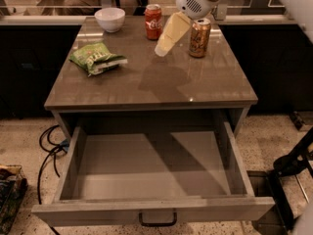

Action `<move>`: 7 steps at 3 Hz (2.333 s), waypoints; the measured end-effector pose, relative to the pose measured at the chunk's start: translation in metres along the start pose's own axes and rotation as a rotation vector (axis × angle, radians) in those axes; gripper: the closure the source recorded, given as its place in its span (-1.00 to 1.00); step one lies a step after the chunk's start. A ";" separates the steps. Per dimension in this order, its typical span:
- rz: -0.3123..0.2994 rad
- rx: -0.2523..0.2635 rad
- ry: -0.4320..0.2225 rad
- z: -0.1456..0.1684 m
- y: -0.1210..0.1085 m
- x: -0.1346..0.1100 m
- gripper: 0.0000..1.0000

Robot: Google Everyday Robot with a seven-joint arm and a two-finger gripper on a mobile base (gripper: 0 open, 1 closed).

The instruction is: Place green jalapeno chip bag into top drawer

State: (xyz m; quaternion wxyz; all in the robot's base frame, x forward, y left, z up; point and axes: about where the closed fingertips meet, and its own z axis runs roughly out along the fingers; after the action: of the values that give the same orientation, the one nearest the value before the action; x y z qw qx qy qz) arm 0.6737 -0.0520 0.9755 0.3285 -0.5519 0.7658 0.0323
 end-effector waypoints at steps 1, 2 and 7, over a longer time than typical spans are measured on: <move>0.044 -0.008 0.007 0.008 0.003 -0.007 -1.00; 0.033 -0.009 0.006 0.008 0.003 -0.006 -1.00; 0.429 -0.281 -0.189 0.224 0.025 -0.103 -1.00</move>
Offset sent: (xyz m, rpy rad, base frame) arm 0.0025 0.0104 -0.0033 0.0156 0.0268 -0.0306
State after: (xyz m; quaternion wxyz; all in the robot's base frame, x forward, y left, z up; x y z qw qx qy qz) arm 0.7748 0.1353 0.8477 0.3044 -0.4119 0.8192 0.2583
